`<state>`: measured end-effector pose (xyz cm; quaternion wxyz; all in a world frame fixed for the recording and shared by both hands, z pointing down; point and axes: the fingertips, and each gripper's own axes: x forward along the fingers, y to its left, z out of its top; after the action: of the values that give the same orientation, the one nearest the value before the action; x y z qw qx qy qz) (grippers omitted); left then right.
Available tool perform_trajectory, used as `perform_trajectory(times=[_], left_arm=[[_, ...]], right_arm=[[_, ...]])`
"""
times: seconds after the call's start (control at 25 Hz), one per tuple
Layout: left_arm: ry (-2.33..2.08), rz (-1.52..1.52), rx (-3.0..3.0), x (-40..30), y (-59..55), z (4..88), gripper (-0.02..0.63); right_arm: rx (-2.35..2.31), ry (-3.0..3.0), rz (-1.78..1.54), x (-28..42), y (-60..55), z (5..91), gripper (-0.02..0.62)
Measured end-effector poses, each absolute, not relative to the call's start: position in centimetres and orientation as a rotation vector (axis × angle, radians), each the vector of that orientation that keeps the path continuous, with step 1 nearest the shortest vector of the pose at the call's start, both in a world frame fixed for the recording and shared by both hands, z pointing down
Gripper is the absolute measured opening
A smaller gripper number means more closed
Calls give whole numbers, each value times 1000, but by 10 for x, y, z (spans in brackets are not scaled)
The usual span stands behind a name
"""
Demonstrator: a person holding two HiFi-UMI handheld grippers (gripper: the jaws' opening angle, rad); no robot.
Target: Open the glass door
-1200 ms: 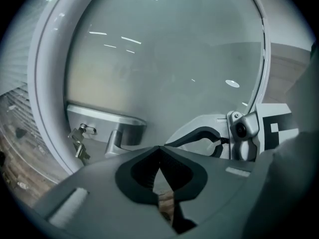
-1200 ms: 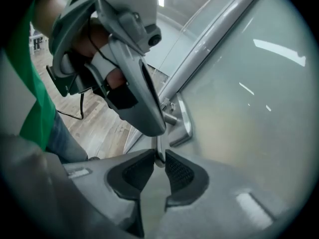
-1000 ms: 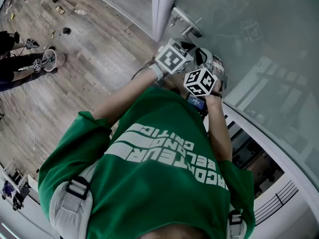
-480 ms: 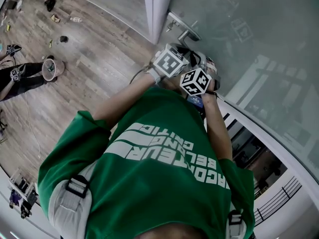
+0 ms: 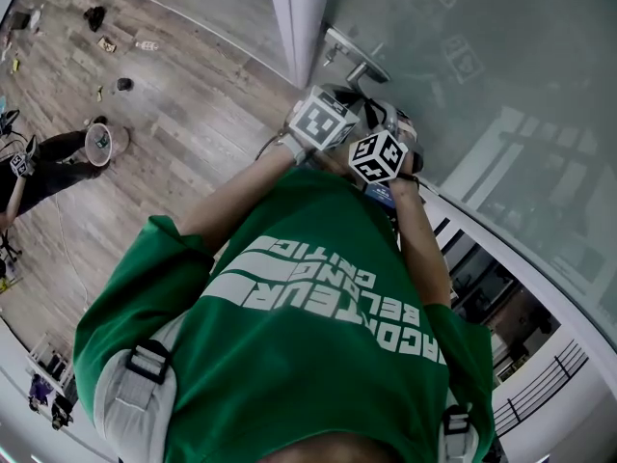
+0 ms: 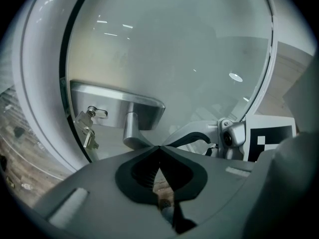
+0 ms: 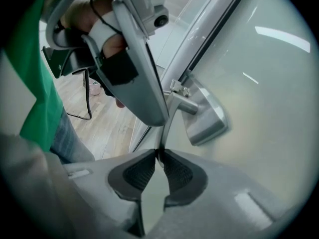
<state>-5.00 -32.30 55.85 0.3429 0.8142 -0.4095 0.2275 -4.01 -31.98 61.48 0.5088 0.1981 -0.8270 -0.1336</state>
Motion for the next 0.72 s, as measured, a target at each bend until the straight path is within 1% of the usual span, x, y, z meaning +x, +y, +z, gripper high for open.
perform_trajectory(times=[0.24, 0.48, 0.72], left_arm=[[-1049, 587, 2142, -52, -327, 553, 15], [-1016, 468, 2185, -53, -323, 538, 15], [-1015, 423, 2210, -58, -324, 530, 15]], right_arm=[[494, -2003, -352, -34, -325, 608, 44], [576, -2062, -468, -17, -327, 564, 49], [584, -2092, -421, -19, -340, 559, 55]])
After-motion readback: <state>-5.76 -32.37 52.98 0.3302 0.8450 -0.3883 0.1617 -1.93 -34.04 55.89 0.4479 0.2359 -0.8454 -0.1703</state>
